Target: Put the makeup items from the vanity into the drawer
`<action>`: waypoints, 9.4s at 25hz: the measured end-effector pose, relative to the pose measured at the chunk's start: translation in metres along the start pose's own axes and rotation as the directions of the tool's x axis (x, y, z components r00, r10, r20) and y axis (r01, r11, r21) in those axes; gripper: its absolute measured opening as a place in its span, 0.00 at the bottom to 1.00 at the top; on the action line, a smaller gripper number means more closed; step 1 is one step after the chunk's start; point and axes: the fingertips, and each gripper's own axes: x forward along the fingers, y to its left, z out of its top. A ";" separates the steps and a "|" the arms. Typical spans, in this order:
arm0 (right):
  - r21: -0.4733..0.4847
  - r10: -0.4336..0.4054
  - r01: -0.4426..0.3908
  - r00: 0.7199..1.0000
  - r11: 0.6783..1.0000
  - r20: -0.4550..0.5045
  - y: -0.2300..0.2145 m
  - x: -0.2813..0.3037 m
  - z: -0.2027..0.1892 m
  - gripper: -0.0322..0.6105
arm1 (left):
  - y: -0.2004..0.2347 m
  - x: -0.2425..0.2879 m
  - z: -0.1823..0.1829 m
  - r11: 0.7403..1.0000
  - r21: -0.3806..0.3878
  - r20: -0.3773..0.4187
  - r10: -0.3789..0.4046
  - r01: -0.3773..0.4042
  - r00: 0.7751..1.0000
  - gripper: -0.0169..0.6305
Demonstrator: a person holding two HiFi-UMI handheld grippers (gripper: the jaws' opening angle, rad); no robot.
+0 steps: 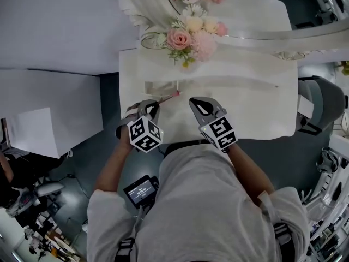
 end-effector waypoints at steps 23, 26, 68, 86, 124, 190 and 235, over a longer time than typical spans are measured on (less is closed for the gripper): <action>0.062 -0.094 0.094 0.996 0.994 0.000 -0.014 -0.002 0.000 0.05 | 0.045 0.038 -0.013 0.949 0.290 -0.120 -0.090 0.121 0.989 0.08; 0.064 -0.098 0.098 0.995 0.993 0.000 -0.014 0.000 0.001 0.05 | 0.047 0.041 -0.014 0.948 0.293 -0.123 -0.093 0.125 0.988 0.08; 0.100 -0.138 0.140 0.990 0.985 -0.019 -0.022 -0.001 -0.007 0.05 | 0.045 0.067 -0.006 0.959 0.273 -0.051 -0.070 0.081 0.996 0.08; 0.074 -0.108 0.110 0.994 0.991 -0.031 -0.035 -0.029 -0.023 0.05 | 0.046 0.068 -0.006 0.969 0.239 -0.123 -0.035 0.064 0.992 0.09; -0.066 -0.038 0.023 0.968 0.998 -0.246 -0.064 -0.045 -0.095 0.23 | 0.031 -0.011 0.037 0.930 -0.163 0.136 0.353 -0.330 0.926 0.03; -0.451 -0.038 -0.069 0.974 0.890 -0.224 0.005 0.041 0.004 0.26 | -0.013 -0.005 0.012 0.760 -0.638 0.252 0.354 -0.121 0.901 0.03; -0.766 -0.150 -0.259 0.896 0.588 -0.418 0.018 0.111 -0.019 0.27 | 0.006 0.015 -0.029 0.696 -0.718 0.269 0.315 -0.029 0.910 0.03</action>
